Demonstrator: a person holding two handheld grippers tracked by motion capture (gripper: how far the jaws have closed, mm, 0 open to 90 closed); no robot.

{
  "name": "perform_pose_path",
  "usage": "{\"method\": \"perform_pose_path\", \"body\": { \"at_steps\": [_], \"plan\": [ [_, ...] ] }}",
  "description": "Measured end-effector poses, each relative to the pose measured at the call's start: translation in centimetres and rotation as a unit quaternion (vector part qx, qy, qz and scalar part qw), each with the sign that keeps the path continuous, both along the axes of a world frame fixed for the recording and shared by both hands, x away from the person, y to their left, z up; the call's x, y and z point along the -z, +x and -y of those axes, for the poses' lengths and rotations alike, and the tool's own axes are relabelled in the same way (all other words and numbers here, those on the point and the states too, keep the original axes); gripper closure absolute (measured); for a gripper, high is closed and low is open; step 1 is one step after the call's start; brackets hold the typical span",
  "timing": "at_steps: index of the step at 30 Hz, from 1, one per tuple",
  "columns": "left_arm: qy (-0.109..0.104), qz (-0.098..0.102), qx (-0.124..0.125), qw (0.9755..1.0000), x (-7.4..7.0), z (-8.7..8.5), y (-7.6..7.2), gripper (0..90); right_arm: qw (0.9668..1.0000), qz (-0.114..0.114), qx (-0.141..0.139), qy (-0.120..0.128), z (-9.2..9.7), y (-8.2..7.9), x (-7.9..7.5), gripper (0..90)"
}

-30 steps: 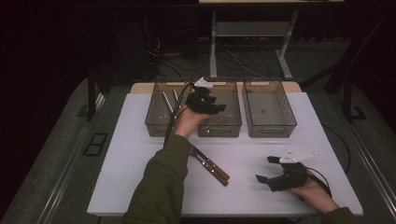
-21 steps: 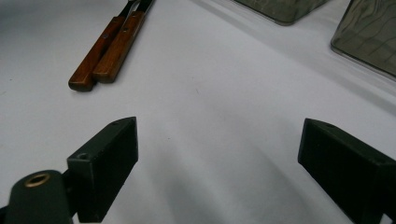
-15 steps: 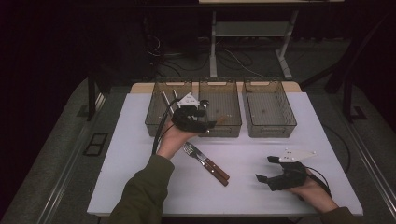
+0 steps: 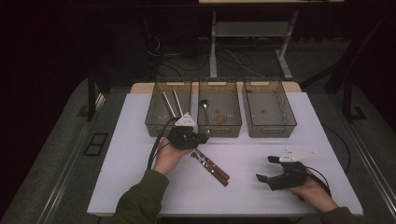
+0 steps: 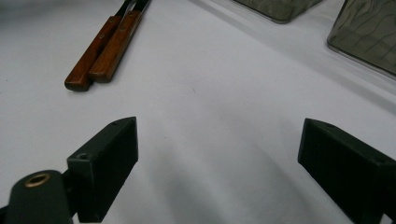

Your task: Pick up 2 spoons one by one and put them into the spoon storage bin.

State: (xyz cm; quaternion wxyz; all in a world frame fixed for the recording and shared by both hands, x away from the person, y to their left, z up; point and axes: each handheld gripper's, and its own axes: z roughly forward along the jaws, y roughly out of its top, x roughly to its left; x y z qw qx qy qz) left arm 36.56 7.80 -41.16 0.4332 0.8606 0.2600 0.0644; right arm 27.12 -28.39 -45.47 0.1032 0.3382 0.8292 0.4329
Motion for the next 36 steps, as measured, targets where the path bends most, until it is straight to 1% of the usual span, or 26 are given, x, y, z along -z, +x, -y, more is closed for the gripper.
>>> {"method": "perform_pose_path", "body": {
  "at_steps": [2,4,7,8,10,12,13,16,23,27,29,30,36],
  "plan": [
    [0.01,-0.01,0.012,0.9998,0.5,0.2,-0.2,85.6,1.0,0.0,0.0,-0.002,0.0,0.0,0.0,11.9],
    [0.03,-0.013,0.021,0.9992,1.1,0.7,-0.3,88.2,1.0,0.001,-0.001,-0.001,0.0,0.0,0.0,12.0],
    [0.047,-0.024,0.039,0.9978,2.0,1.6,-0.4,88.7,1.0,0.002,-0.001,-0.002,0.0,0.0,0.0,11.9],
    [0.055,-0.024,0.044,0.9972,2.2,2.0,-0.5,88.8,1.0,0.002,-0.002,-0.002,0.0,-0.1,0.0,11.9],
    [0.064,-0.026,0.054,0.9962,2.6,2.5,-0.6,88.8,1.0,0.003,-0.003,-0.002,0.0,-0.1,0.0,11.9],
    [0.076,-0.027,0.057,0.9951,2.8,2.9,-0.7,88.9,1.0,0.003,-0.002,-0.002,0.0,-0.1,0.0,12.0],
    [0.079,-0.028,0.06,0.9947,2.9,3.0,-0.7,88.8,1.0,0.003,-0.002,-0.002,0.0,-0.1,0.0,12.0],
    [0.082,-0.034,0.061,0.9942,3.1,3.0,-0.7,88.9,1.0,0.003,-0.002,-0.002,0.0,-0.1,-0.1,12.0],
    [0.077,-0.035,0.062,0.9945,3.0,2.7,-0.7,89.0,1.0,0.003,-0.001,-0.002,0.1,-0.1,-0.1,12.0],
    [0.081,-0.032,0.059,0.9944,3.0,2.5,-0.6,89.1,1.0,0.002,0.0,-0.003,0.1,-0.1,-0.1,12.0],
    [0.095,-0.027,0.055,0.9936,3.1,2.4,-0.6,89.2,1.0,0.003,0.0,-0.002,0.1,-0.1,-0.1,11.9],
    [0.093,-0.031,0.055,0.9937,3.1,2.3,-0.6,89.2,1.0,0.003,0.0,-0.002,0.1,-0.1,-0.1,12.0],
    [0.095,-0.035,0.051,0.9936,3.0,2.1,-1.0,89.2,1.0,0.004,0.0,-0.002,0.2,0.0,-0.1,12.0]
  ]
}}
